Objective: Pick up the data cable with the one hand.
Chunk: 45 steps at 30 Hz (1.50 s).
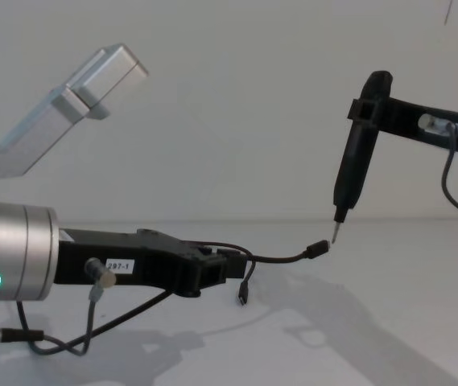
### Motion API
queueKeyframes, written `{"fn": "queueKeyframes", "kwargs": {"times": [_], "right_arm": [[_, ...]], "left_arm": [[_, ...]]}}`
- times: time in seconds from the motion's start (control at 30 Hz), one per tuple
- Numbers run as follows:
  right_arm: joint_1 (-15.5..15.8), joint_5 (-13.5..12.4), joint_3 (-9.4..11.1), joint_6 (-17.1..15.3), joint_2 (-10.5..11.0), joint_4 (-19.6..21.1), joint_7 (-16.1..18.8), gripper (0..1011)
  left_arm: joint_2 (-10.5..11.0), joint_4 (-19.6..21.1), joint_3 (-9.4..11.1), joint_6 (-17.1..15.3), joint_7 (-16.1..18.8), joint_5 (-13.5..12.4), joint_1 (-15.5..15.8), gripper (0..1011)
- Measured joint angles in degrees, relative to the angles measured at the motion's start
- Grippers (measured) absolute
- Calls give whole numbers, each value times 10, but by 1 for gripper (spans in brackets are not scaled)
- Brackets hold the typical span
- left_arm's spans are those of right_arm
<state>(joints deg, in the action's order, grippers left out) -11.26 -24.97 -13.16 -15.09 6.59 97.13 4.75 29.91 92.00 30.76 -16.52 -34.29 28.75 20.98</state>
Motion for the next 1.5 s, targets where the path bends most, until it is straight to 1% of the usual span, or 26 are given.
{"fn": "queueKeyframes", "kwargs": {"times": [0.6, 0.97, 1.5], "right_arm": [[-18, -6, -6, 11, 0, -29, 2, 279], [-27, -11, -9, 16, 6, -42, 8, 279], [-30, -24, -12, 12, 16, -43, 16, 279]], "left_arm": [[0, 0, 0, 0, 0, 0, 0, 41], [0, 0, 0, 0, 0, 0, 0, 41], [0, 0, 0, 0, 0, 0, 0, 41]]}}
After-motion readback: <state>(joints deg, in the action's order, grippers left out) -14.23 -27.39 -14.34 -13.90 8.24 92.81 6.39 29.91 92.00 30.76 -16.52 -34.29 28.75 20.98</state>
